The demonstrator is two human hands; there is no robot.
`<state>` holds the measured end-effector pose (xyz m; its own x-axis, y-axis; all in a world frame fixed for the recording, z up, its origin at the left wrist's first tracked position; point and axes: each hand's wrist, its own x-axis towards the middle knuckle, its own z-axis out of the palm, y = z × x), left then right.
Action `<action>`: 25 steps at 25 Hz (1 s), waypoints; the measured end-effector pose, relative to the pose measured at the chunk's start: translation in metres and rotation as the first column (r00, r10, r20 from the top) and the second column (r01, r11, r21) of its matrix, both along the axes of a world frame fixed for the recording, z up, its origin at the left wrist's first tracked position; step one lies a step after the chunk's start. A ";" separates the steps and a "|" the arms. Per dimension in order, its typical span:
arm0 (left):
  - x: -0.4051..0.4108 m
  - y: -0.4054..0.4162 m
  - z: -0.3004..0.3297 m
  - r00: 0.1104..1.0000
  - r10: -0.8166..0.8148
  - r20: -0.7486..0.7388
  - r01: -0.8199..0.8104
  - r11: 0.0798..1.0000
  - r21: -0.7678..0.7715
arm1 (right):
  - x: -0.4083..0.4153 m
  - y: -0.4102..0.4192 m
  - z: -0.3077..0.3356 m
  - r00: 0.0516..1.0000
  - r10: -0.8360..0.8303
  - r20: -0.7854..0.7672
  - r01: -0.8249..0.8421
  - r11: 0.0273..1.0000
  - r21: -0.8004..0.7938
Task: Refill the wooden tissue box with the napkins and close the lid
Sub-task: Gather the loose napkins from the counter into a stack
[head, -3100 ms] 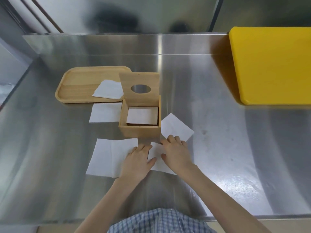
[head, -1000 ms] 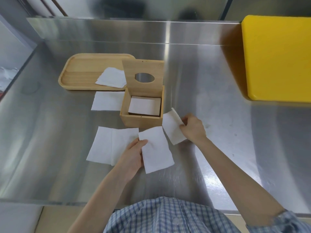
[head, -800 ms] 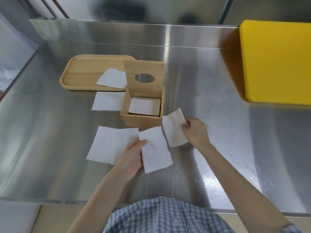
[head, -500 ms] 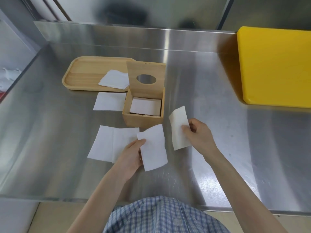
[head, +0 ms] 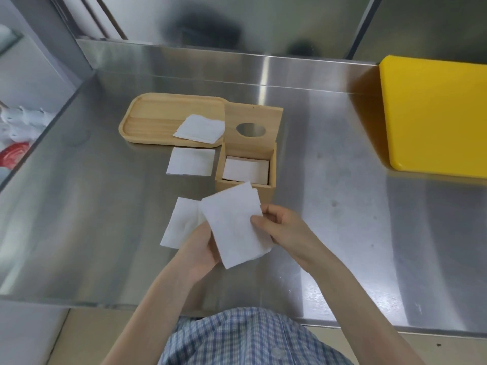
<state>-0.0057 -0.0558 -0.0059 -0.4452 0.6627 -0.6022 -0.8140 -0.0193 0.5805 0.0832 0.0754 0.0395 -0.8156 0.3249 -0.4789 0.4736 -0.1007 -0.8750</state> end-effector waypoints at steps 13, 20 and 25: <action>-0.045 -0.053 -0.002 0.991 -0.095 -0.093 0.090 0.994 -0.060 | -0.046 -0.054 -0.035 0.982 -0.161 0.094 0.145 0.976 0.162; -0.066 -0.074 -0.009 0.979 -0.101 -0.176 0.087 0.993 -0.083 | -0.065 -0.058 -0.050 0.972 -0.191 0.139 0.119 0.903 0.413; -0.075 -0.087 -0.013 0.985 -0.090 -0.148 0.083 0.995 -0.053 | -0.069 -0.059 -0.069 0.880 -0.165 0.444 -0.256 0.623 0.739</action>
<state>-0.0808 -0.1424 -0.0187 -0.4749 0.6758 -0.5637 -0.7148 0.0774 0.6950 0.0141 0.0159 -0.0296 -0.6101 0.7034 -0.3647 0.7920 0.5279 -0.3068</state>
